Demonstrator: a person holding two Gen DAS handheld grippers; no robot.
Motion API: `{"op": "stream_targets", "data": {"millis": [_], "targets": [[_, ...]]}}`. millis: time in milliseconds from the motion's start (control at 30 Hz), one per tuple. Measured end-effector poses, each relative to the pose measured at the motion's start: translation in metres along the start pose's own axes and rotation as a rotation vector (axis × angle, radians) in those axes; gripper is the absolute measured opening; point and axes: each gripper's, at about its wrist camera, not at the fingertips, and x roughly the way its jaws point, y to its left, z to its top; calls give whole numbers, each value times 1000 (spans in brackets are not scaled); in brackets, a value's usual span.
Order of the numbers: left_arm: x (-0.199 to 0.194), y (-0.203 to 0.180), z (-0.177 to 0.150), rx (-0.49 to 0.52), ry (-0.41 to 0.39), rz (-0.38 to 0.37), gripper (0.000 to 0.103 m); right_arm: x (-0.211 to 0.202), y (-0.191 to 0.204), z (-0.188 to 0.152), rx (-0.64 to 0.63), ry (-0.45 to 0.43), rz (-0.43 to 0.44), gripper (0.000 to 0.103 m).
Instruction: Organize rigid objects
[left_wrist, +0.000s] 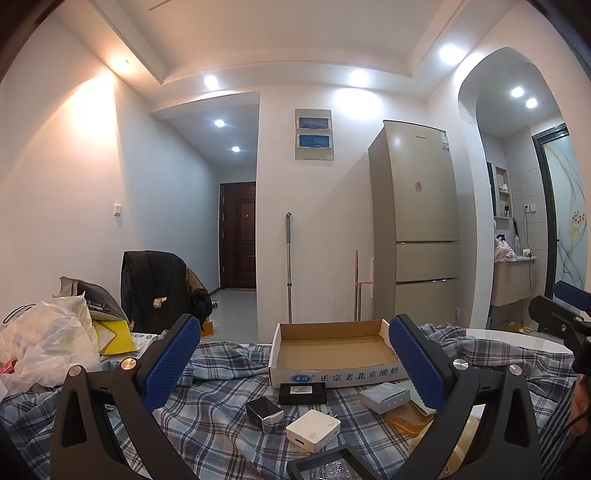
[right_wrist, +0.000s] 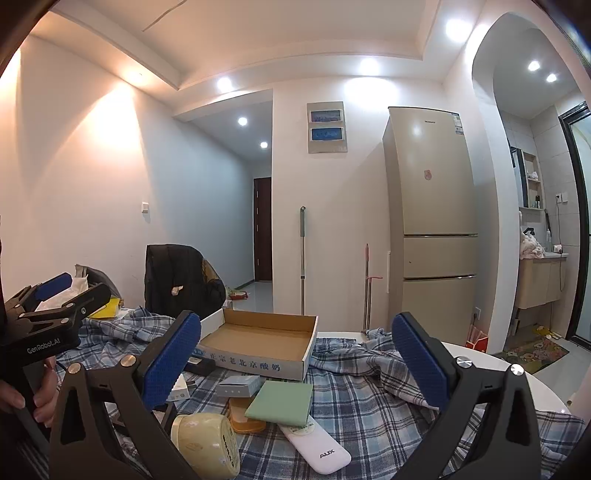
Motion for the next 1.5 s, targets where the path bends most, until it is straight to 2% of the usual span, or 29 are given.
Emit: {"op": "stream_targets", "data": {"millis": [1500], "targets": [[1,-2,0,4,3,2,103,-4,1,1,-4,-15,-1,103]]}}
